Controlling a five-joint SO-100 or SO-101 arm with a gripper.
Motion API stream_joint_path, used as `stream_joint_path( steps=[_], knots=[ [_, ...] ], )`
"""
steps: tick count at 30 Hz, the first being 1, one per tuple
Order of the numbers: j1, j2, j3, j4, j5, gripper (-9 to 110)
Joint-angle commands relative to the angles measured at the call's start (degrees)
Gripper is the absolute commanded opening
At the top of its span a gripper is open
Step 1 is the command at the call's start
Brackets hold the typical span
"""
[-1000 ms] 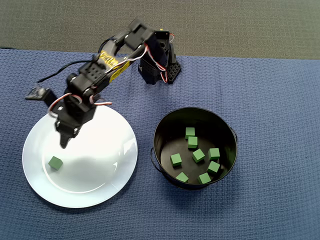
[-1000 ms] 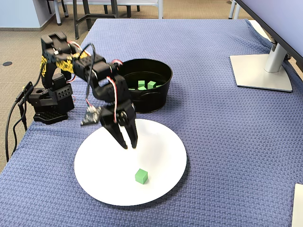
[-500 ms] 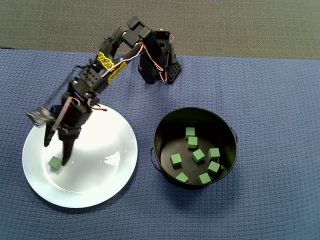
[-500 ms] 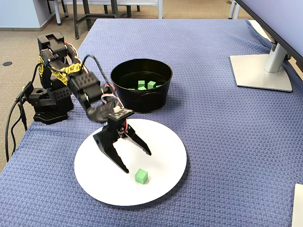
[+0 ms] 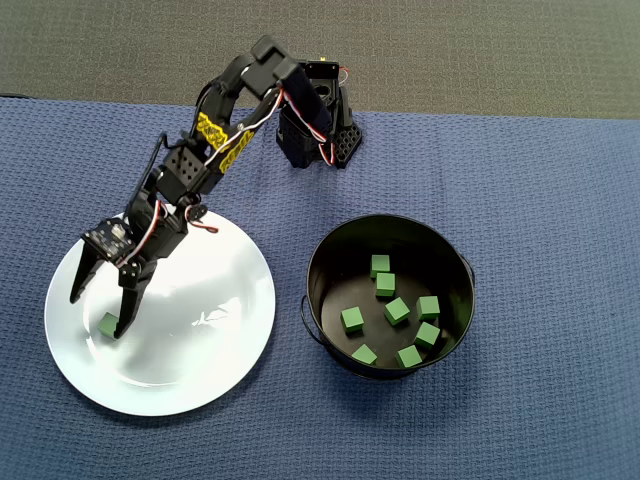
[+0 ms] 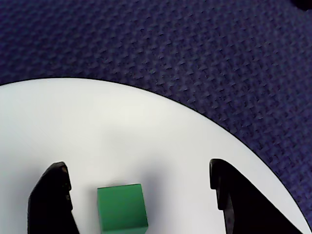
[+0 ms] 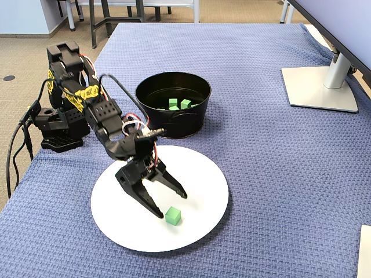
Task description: Pick up the green cubes from the white plate and place them in the black recipient
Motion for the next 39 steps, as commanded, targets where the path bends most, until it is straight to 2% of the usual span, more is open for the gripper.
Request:
stream_joint_path(
  steps=[1,39],
  knots=[
    [1.0,-0.9,-2.9,-3.5,-1.1,30],
    [-2.6,-6.2,4.7,-14.1,1.0,24]
  ],
)
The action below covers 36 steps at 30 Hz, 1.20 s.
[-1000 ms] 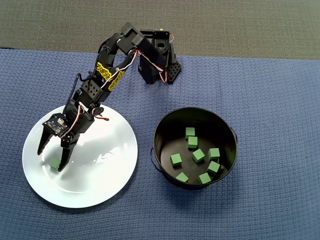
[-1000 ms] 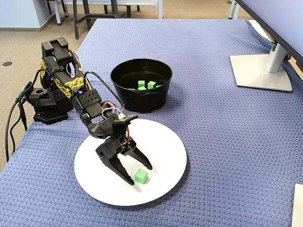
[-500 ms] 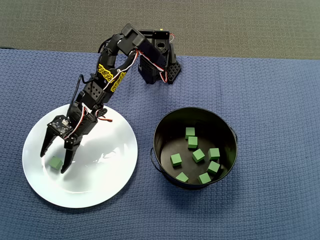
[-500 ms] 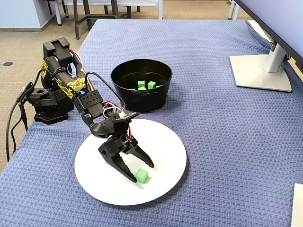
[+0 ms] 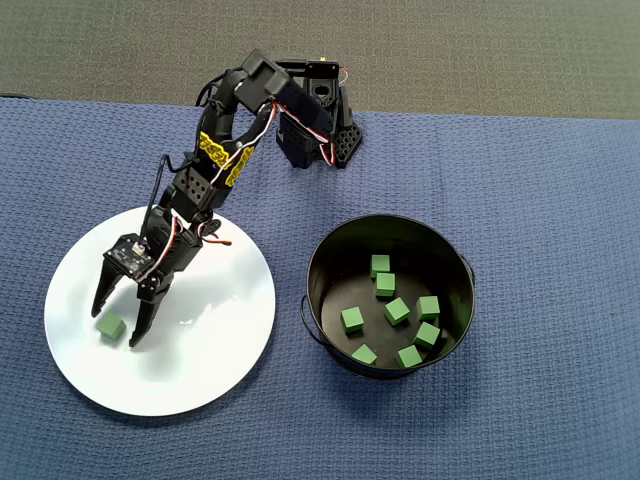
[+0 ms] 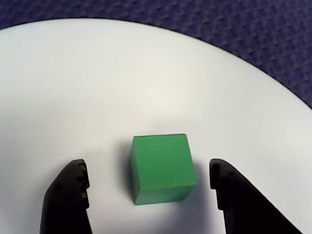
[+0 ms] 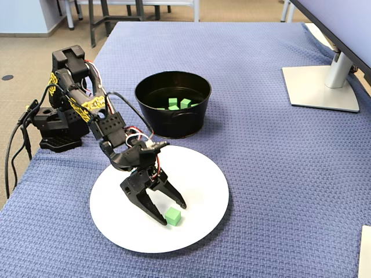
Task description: Pick up the green cubes from the white plate and place them in the black recipient
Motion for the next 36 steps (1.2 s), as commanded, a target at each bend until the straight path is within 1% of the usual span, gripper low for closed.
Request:
stream_joint_path(
  steps=[1,5,8,13,15,17,25,27,32,36],
  knots=[
    [-0.5,0.0,-1.4,-2.5,0.3,24],
    [-0.4,-1.0,-2.8,-1.8,0.6,24],
    [-0.4,-1.1,-3.2,-1.1,0.8,19],
    [-0.3,-1.8,-3.6,-1.2,0.8,14],
    [-0.3,-1.9,-3.4,-1.2,0.9,9],
    [-0.3,-1.9,-3.3,-1.2,1.1,0],
    [-0.3,-1.1,-3.5,-2.9,3.2,0],
    [-0.3,2.6,-2.5,-1.4,6.2,0],
    [-2.0,20.2,4.1,2.4,21.1,0],
    [-3.7,35.6,7.0,14.6,29.1,0]
  ],
)
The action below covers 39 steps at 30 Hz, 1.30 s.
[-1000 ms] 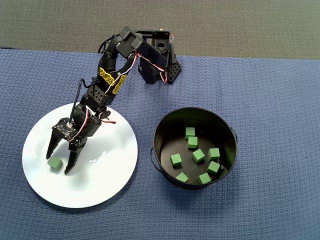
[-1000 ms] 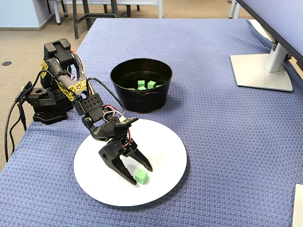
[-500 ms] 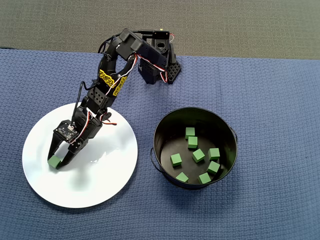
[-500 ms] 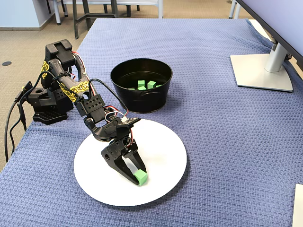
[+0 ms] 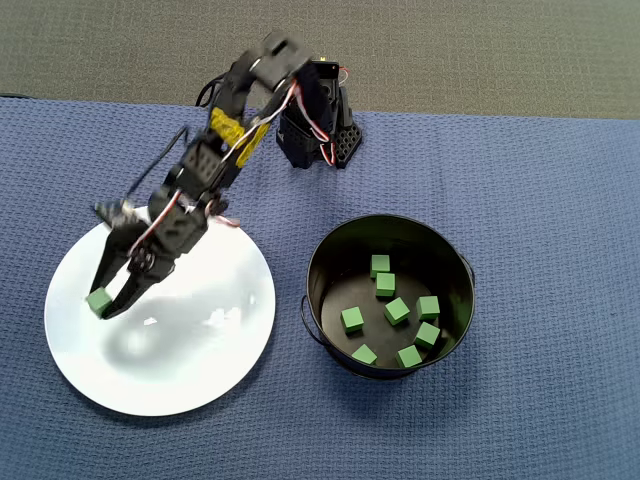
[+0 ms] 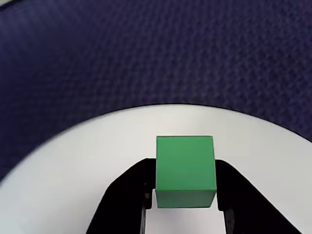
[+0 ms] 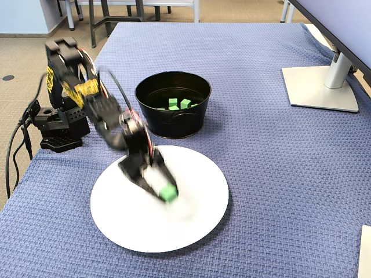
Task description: Pick up the green cubes from the white plate and place them in the black recipient
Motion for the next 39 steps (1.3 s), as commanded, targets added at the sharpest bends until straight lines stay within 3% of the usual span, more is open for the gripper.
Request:
stream_joint_path(
  steps=[1,3,8,12,16,23,39],
  knots=[
    [-2.6,19.7,0.1,12.9,9.2,0],
    [-4.0,26.1,-2.2,26.1,14.2,0],
    [-12.1,41.3,-1.8,46.2,29.7,0],
    [-23.5,51.7,-6.6,67.6,48.4,0],
    [-37.4,58.7,-8.3,79.5,65.9,0],
    [-49.7,65.7,4.4,78.1,84.5,0],
    [-48.2,62.1,10.4,70.0,84.2,0]
  ],
)
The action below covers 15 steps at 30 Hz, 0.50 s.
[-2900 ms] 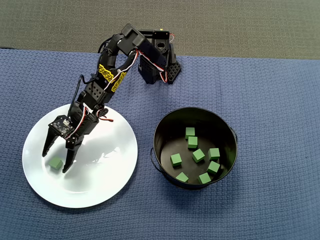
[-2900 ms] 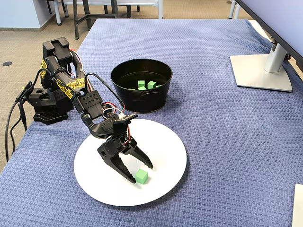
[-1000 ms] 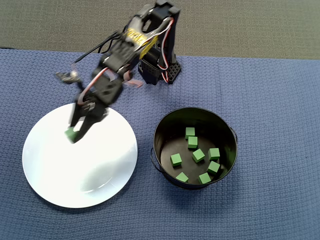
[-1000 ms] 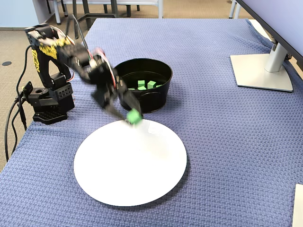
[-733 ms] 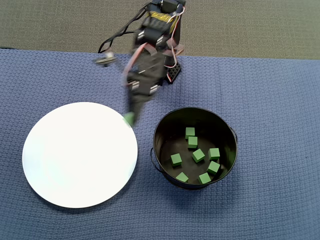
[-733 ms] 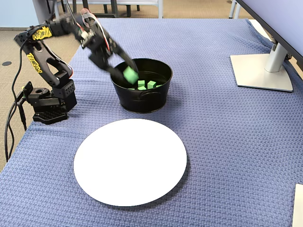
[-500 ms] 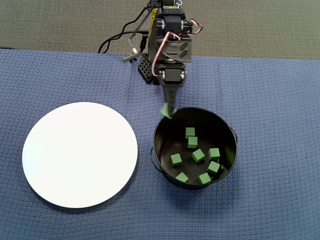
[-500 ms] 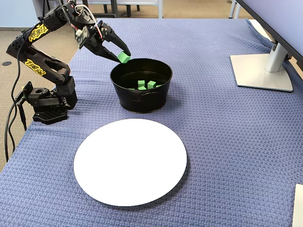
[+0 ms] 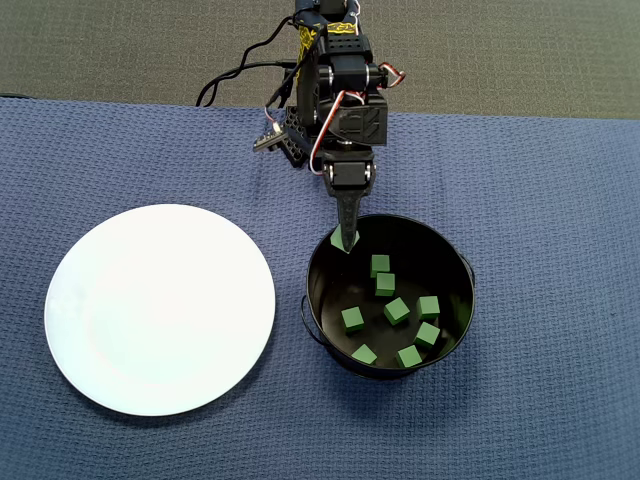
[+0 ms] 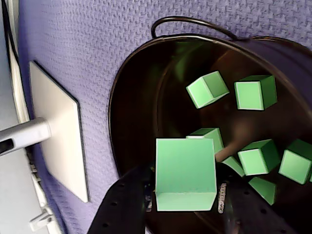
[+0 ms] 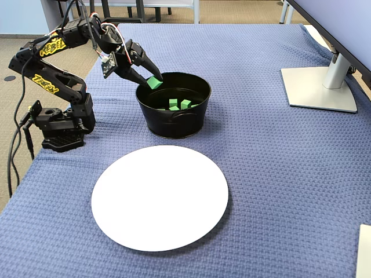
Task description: Pick up the green cubes from the white plate and place them in the black recipient
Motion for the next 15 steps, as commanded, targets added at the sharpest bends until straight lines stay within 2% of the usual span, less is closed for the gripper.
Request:
stream_joint_path(
  steps=[1,5,11,13,15],
  knots=[
    [1.1,-2.2,-2.1,-1.4,-0.2,0],
    [1.5,-9.4,-6.4,-2.2,-0.3,0],
    [-0.3,-11.4,-7.3,-2.5,0.2,0],
    [-0.7,-11.5,-7.2,-2.4,-1.3,25],
    [-0.8,-10.9,-6.9,-2.1,-2.1,32]
  ],
)
